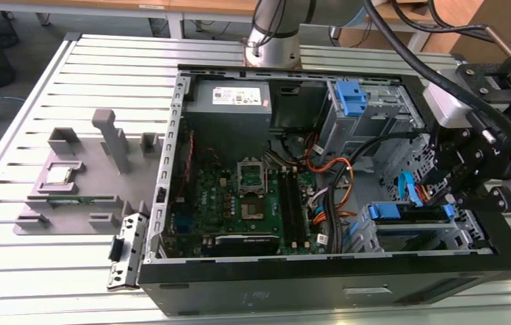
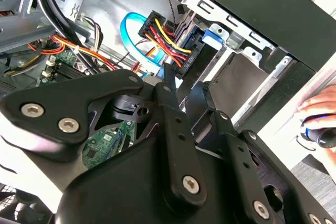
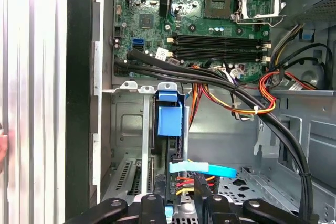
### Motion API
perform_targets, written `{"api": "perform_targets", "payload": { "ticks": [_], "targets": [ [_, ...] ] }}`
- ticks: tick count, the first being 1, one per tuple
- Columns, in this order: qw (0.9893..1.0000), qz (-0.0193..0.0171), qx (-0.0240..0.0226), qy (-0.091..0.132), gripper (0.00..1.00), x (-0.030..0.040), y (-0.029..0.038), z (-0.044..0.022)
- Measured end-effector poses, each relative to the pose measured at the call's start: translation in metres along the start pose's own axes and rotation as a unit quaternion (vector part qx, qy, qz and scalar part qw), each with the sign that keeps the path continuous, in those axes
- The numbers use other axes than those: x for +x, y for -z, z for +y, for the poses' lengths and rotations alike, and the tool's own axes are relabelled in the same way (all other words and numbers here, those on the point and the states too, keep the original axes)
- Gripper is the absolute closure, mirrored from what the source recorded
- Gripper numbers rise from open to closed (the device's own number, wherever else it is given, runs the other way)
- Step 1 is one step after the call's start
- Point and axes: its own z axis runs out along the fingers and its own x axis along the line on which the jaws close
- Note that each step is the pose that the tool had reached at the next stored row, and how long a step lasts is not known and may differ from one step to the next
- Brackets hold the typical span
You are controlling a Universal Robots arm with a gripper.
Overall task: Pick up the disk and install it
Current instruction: 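Insert the second disk wire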
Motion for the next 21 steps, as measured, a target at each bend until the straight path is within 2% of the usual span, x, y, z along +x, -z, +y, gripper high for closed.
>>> {"api": "perform_targets", "payload": {
  "ticks": [7,9,10,12,16,17,18,21],
  "targets": [
    [1.0000,0.0001,0.0000,0.000,0.66,0.0000,0.0001,0.0000],
    [1.0000,0.0001,0.0000,0.000,0.78,0.0000,0.0001,0.0000],
    [1.0000,0.0000,0.0000,0.000,0.78,0.0000,0.0001,0.0000],
    [1.0000,0.0001,0.0000,0.000,0.90,0.0000,0.0002,0.0000],
    [1.0000,0.0001,-0.0005,0.000,0.90,0.0000,0.0002,0.0000],
    [1.0000,0.0001,-0.0052,0.000,0.90,0.0000,0.0002,-0.0002],
    [0.9999,-0.0001,-0.0127,-0.001,0.90,0.0000,0.0000,-0.0003],
    [0.9999,-0.0002,-0.0137,-0.001,0.90,0.0000,0.0000,-0.0003]
  ]
}}
